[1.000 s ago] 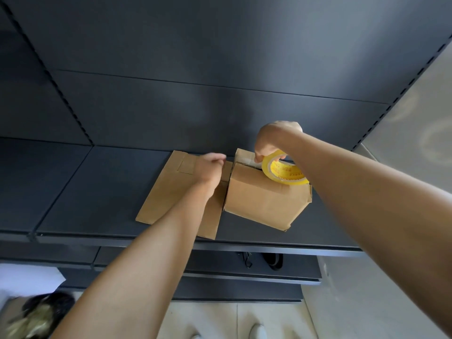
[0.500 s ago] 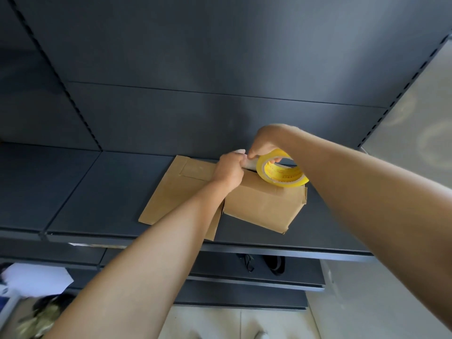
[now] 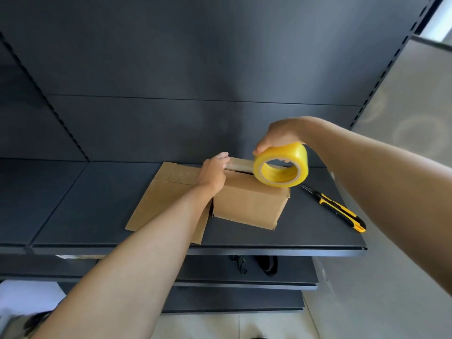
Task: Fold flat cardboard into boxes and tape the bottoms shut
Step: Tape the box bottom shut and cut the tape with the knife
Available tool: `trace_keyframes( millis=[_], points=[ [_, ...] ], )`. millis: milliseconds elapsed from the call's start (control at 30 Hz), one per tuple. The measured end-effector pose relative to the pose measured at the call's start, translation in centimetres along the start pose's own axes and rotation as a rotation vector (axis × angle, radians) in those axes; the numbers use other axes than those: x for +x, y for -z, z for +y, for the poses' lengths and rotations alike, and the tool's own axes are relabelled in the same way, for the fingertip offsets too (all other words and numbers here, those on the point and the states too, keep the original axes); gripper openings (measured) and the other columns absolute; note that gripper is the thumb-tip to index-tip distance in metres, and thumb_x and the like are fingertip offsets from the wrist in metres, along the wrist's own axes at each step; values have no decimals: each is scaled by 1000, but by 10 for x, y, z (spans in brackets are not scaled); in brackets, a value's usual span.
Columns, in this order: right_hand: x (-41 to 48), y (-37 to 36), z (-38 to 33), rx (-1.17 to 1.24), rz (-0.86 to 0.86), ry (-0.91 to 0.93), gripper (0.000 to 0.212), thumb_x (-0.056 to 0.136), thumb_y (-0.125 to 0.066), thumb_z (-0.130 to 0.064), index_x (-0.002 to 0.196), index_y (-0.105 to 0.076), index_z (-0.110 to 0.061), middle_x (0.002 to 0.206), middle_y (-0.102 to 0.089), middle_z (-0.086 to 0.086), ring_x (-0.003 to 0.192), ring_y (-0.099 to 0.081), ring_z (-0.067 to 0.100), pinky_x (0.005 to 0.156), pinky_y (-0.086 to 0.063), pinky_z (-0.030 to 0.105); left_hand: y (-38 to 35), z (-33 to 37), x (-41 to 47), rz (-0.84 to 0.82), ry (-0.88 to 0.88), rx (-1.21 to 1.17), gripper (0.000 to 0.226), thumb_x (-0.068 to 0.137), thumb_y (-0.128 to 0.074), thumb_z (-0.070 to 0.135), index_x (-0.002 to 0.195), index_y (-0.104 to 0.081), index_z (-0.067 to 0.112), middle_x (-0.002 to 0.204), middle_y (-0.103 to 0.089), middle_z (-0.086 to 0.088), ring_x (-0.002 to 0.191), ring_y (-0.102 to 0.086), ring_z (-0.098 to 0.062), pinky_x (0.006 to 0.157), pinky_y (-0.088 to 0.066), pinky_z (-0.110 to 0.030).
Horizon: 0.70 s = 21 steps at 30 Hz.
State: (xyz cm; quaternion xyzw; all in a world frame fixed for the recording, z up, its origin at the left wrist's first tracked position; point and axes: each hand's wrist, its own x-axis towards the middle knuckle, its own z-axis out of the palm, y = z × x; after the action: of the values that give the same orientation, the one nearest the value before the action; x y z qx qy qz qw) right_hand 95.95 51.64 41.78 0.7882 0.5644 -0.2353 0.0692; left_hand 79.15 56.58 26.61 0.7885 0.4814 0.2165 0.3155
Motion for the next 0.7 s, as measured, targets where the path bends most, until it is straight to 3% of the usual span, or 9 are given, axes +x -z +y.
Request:
trace_keyframes(
  millis=[67, 167, 300, 400, 500, 700],
  points=[
    [-3, -2, 16, -132, 0, -66, 51, 68, -62, -72, 69, -66, -20, 68, -69, 0, 66, -66, 20, 79, -53, 35, -1, 0, 0, -6, -20, -6, 56, 93, -33, -15, 143, -42, 9, 150, -40, -3, 136, -39, -20, 107, -25, -20],
    [-4, -7, 34, -180, 70, -100, 63, 61, -55, -85, 74, -60, -23, 78, -60, -1, 76, -59, 20, 76, -49, 36, -4, 2, 1, 0, -60, 26, 51, 94, -35, -13, 141, -44, 6, 147, -43, -8, 135, -40, -24, 103, -26, -18],
    [-6, -3, 44, -178, 68, -121, 54, 63, -53, -77, 78, -56, -26, 85, -57, -1, 80, -57, 20, 76, -46, 35, -6, 3, -1, 3, -40, 10, 55, 92, -34, -16, 141, -43, 7, 146, -43, -8, 133, -44, -22, 98, -29, -16],
    [-9, -3, 63, -224, 85, -179, 69, 57, -59, -81, 93, -58, -22, 100, -60, -2, 96, -59, 26, 87, -48, 41, -7, 6, 0, 3, -48, 12, 54, 91, -34, -16, 138, -47, 8, 141, -48, -10, 129, -47, -20, 90, -36, -17],
    [-8, -15, 78, -205, 104, -211, 80, 59, -60, -84, 115, -55, -26, 112, -56, -1, 109, -55, 28, 87, -45, 40, -8, 9, 0, 7, -39, 21, 53, 92, -34, -16, 136, -48, 8, 138, -48, -10, 126, -47, -21, 88, -42, -22],
    [0, -23, 86, -125, 93, -212, 76, 59, -61, -83, 104, -57, -23, 105, -59, 1, 98, -58, 27, 85, -48, 38, -11, 10, 1, 24, -25, 26, 59, 87, -32, -23, 133, -51, 9, 138, -49, -8, 128, -48, -20, 81, -40, -20]
  ],
)
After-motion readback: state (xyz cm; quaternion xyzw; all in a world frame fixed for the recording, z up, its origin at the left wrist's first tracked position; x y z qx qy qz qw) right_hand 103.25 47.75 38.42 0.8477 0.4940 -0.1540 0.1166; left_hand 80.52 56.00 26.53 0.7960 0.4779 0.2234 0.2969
